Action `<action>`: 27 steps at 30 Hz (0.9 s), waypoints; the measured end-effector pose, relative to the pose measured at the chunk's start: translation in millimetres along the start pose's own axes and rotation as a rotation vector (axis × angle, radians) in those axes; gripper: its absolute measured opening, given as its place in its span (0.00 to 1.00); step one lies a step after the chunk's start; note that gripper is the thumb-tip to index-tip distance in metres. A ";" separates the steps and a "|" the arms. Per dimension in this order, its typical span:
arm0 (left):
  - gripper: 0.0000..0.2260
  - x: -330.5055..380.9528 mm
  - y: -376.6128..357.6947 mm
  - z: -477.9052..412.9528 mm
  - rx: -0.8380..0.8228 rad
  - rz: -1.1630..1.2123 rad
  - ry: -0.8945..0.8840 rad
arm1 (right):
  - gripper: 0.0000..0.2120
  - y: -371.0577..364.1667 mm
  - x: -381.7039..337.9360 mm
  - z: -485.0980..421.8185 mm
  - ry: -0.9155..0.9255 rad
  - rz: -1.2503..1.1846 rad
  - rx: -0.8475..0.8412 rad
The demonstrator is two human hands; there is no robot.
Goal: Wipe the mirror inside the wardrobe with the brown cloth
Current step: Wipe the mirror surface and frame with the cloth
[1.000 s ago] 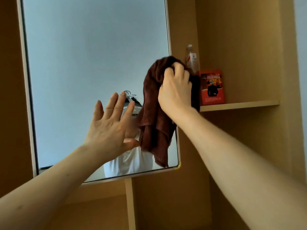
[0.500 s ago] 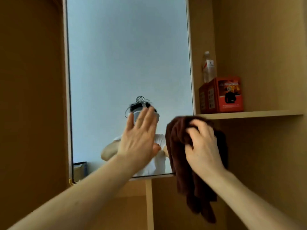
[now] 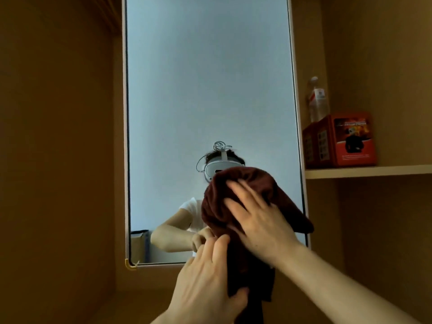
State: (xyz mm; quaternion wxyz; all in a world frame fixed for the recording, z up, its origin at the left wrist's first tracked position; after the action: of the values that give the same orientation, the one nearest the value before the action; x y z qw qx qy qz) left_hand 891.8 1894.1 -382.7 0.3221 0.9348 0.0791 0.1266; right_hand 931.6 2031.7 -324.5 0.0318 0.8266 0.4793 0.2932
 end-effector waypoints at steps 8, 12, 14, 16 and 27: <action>0.43 34.1 28.0 -72.2 0.169 -0.221 -0.102 | 0.27 33.8 66.8 -67.0 -0.187 0.153 -0.014; 0.45 47.6 20.6 -89.4 0.201 -0.323 -0.072 | 0.28 40.6 74.9 -68.0 -0.361 0.165 0.011; 0.40 42.0 8.8 -80.7 0.240 -0.372 -0.136 | 0.27 28.3 59.7 -48.4 -0.401 0.153 0.019; 0.30 30.4 -2.9 -65.0 0.250 -0.402 -0.224 | 0.26 15.2 42.1 -19.3 -0.413 0.148 0.036; 0.17 -0.9 -53.8 14.4 -0.176 -0.351 -0.356 | 0.22 -14.1 -21.9 107.9 -0.380 0.014 -0.077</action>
State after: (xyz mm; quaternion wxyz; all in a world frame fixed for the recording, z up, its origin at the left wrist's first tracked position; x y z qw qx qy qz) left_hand 891.5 1927.5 -427.3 0.4282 0.8827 0.1709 -0.0912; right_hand 968.2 2046.2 -428.2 0.1514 0.8686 0.4474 0.1501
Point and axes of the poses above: each hand's wrist, its own z-axis away from the middle knuckle, its own y-axis out of the back of the hand, x = y × z, the point moved 2 cm from there along -z, towards the middle knuckle, and after that the axes turned 14 degrees about z, right-handed, at the moved point
